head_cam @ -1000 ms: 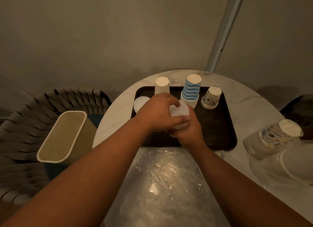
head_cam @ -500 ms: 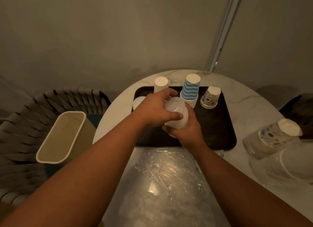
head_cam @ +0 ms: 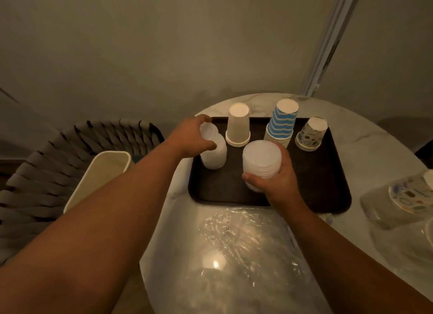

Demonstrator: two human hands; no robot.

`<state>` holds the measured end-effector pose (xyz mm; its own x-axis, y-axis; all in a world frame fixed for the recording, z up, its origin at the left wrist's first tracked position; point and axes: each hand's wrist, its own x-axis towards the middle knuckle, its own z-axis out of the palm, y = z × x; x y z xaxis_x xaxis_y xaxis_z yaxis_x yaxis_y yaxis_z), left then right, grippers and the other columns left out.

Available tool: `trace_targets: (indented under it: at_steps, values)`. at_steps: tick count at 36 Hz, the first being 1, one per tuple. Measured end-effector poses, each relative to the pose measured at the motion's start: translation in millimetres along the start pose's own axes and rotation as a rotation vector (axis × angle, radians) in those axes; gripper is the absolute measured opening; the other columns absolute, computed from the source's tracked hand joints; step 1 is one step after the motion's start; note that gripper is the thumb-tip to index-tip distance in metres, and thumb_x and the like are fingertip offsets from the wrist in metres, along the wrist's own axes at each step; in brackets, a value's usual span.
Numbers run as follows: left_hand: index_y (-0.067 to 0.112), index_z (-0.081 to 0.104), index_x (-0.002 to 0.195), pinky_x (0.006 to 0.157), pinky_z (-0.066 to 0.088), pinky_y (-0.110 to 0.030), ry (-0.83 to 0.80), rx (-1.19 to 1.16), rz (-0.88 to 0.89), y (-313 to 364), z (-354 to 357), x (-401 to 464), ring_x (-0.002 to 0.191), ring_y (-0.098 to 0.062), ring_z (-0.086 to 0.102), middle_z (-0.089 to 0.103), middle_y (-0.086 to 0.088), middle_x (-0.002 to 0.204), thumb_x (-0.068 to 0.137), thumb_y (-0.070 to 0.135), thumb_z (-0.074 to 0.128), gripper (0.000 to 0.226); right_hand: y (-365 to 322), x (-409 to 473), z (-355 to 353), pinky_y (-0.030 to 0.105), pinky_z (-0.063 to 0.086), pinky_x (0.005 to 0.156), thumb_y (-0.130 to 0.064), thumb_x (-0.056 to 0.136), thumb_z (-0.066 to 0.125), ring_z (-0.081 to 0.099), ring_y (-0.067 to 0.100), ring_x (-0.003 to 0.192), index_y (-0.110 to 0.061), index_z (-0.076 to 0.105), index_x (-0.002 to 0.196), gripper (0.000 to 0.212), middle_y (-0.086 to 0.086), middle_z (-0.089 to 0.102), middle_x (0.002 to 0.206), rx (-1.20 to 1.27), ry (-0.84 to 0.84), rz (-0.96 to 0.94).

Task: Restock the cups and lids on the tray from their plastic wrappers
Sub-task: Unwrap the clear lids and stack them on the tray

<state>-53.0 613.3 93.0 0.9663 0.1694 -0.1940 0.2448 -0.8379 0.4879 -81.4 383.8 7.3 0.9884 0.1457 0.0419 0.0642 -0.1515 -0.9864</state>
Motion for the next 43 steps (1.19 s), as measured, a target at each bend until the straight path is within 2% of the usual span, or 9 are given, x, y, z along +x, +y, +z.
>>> trace_targets:
  at_steps: [6, 16, 21, 24, 27, 30, 34, 37, 43]
  values:
    - [0.030, 0.040, 0.146, 0.101, 0.042, -0.038, -0.067, 0.181, 0.074, -7.1, 23.1, 16.5, 0.130, -0.026, 0.045, 0.042, -0.005, 0.147, 0.076, 0.040, 0.081, 0.082, 3.0, 6.2, 0.4, 0.027, 0.042, 0.102, -0.015, 0.059, 0.092, 0.044, 0.009, 0.128, -0.034, 0.036, 0.139, 0.099, -0.010, 0.047, 0.136, -0.006, 0.014, 0.006]
    - [0.030, 0.035, 0.148, 0.105, 0.043, -0.041, -0.093, 0.195, 0.078, -12.0, 34.3, 25.8, 0.133, -0.028, 0.042, 0.036, -0.005, 0.152, 0.078, 0.038, 0.079, 0.083, 7.4, 6.4, 6.5, 0.042, 0.044, 0.108, -0.016, 0.057, 0.093, 0.046, 0.014, 0.129, -0.028, 0.037, 0.142, 0.103, -0.006, 0.049, 0.138, -0.014, 0.015, 0.022]
    - [0.029, 0.032, 0.149, 0.107, 0.042, -0.043, -0.119, 0.184, 0.068, -12.8, 35.5, 28.7, 0.134, -0.028, 0.041, 0.037, -0.005, 0.152, 0.077, 0.039, 0.080, 0.086, 6.2, 7.1, 8.0, 0.041, 0.045, 0.107, -0.014, 0.058, 0.093, 0.046, 0.013, 0.128, -0.027, 0.037, 0.143, 0.103, -0.006, 0.049, 0.137, -0.012, -0.010, 0.031]
    - [0.030, 0.026, 0.152, 0.113, 0.034, -0.047, -0.147, 0.209, 0.079, -13.5, 30.5, 27.1, 0.142, -0.029, 0.030, 0.026, -0.004, 0.159, 0.073, 0.049, 0.080, 0.097, 6.4, 6.8, 7.0, 0.042, 0.046, 0.106, -0.013, 0.056, 0.094, 0.049, 0.012, 0.126, -0.027, 0.039, 0.141, 0.101, -0.006, 0.052, 0.134, 0.001, -0.010, 0.034]
    - [0.030, 0.025, 0.153, 0.116, 0.027, -0.047, -0.026, 0.190, 0.131, -1.8, 18.3, 18.4, 0.147, -0.029, 0.022, 0.020, -0.004, 0.162, 0.075, 0.058, 0.075, 0.097, 6.6, 5.7, 5.6, 0.045, 0.047, 0.105, -0.025, 0.052, 0.095, 0.051, 0.012, 0.125, -0.029, 0.041, 0.139, 0.103, -0.007, 0.054, 0.133, 0.015, -0.001, 0.032]
    - [0.027, 0.040, 0.146, 0.104, 0.039, -0.035, 0.100, -0.049, 0.226, 28.6, 5.6, 0.6, 0.134, -0.021, 0.042, 0.040, -0.001, 0.151, 0.081, 0.054, 0.072, 0.076, 3.4, 4.7, 4.2, 0.046, 0.049, 0.102, -0.040, 0.048, 0.092, 0.053, 0.014, 0.125, -0.032, 0.042, 0.139, 0.104, -0.008, 0.054, 0.134, 0.042, -0.027, 0.034]
    - [0.033, 0.051, 0.135, 0.087, 0.046, -0.027, -0.118, -0.054, 0.325, 68.9, 3.5, -25.9, 0.105, -0.009, 0.057, 0.058, 0.010, 0.125, 0.077, 0.060, 0.071, 0.067, 0.0, 2.7, -0.6, 0.028, 0.052, 0.093, -0.022, 0.054, 0.094, 0.056, 0.005, 0.119, -0.031, 0.042, 0.138, 0.099, -0.010, 0.056, 0.129, 0.051, -0.073, 0.014]
    - [0.033, 0.046, 0.140, 0.087, 0.043, -0.025, -0.239, 0.090, 0.376, 85.6, 11.8, -35.4, 0.109, -0.009, 0.053, 0.056, 0.011, 0.127, 0.072, 0.059, 0.076, 0.079, -5.7, 4.1, -8.0, 0.012, 0.048, 0.084, -0.005, 0.061, 0.091, 0.055, -0.010, 0.112, -0.041, 0.044, 0.126, 0.088, -0.018, 0.056, 0.121, 0.026, -0.119, -0.013]
    - [0.032, 0.046, 0.139, 0.096, 0.051, -0.038, -0.213, 0.130, 0.356, 100.9, 29.8, -41.4, 0.115, -0.014, 0.056, 0.058, 0.007, 0.131, 0.072, 0.052, 0.077, 0.076, -8.2, 2.8, -30.0, 0.005, 0.046, 0.079, -0.005, 0.063, 0.089, 0.054, -0.017, 0.106, -0.047, 0.044, 0.120, 0.084, -0.024, 0.056, 0.117, 0.025, -0.166, 0.008]
